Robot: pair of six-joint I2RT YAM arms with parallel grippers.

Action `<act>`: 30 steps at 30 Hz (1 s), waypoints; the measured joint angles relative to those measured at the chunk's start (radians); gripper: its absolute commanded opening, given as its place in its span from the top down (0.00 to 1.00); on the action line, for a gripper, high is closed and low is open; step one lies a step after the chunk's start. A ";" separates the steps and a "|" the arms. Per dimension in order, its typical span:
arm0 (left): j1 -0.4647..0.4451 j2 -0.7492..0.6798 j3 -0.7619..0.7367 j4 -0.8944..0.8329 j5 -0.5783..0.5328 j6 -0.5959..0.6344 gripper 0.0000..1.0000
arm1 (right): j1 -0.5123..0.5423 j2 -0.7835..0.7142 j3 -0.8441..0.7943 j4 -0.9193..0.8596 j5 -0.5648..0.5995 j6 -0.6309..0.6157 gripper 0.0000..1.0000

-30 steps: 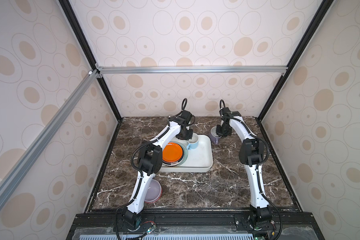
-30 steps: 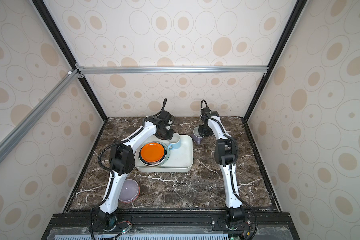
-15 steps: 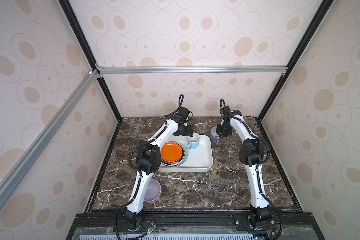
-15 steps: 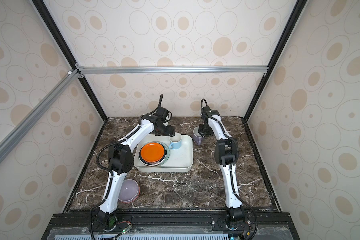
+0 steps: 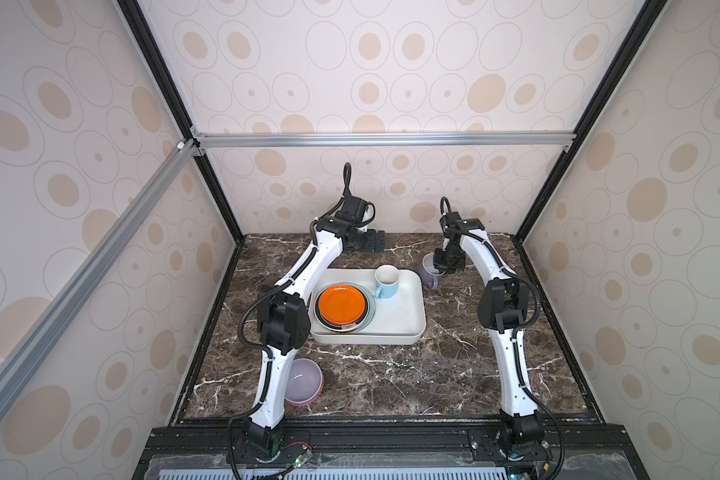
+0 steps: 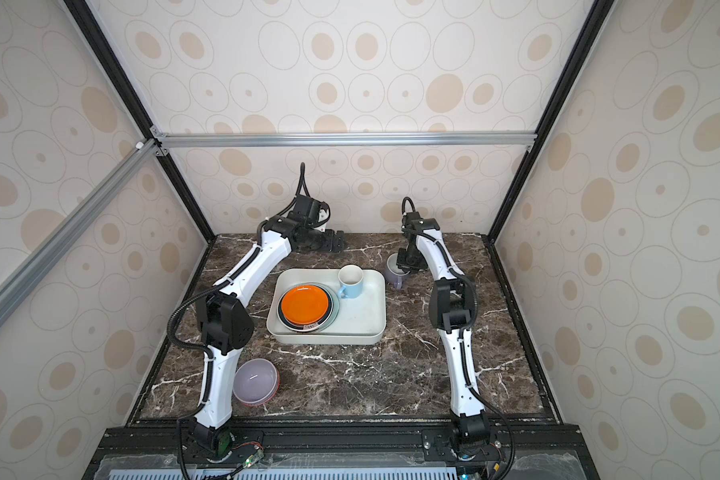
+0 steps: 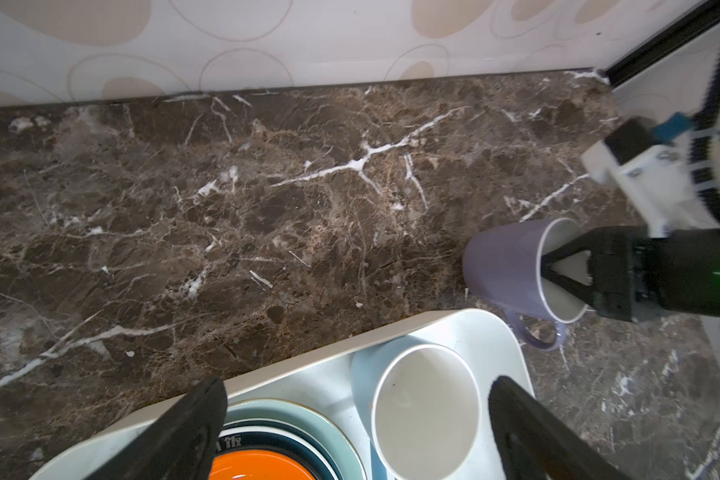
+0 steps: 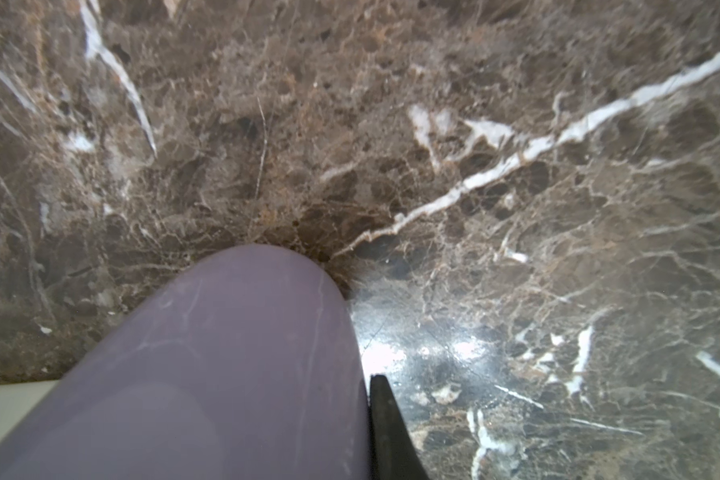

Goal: Place the mixed dishes into the plastic bin

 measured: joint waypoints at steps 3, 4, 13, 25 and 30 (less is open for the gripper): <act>-0.012 -0.057 -0.060 0.017 0.051 0.054 0.02 | 0.000 0.000 0.000 -0.025 0.000 -0.005 0.87; -0.022 -0.079 -0.090 0.020 0.063 0.078 0.01 | 0.000 -0.001 0.000 -0.033 0.000 -0.006 0.87; -0.101 -0.244 -0.391 0.071 0.100 0.183 0.01 | 0.000 -0.045 -0.028 -0.098 0.002 -0.021 0.89; -0.091 -0.444 -0.581 0.206 0.068 0.182 0.01 | 0.041 -0.183 -0.035 -0.177 0.015 -0.031 0.90; -0.091 -0.495 -0.649 0.237 0.057 0.182 0.01 | 0.111 -0.214 -0.032 -0.215 0.015 -0.034 0.90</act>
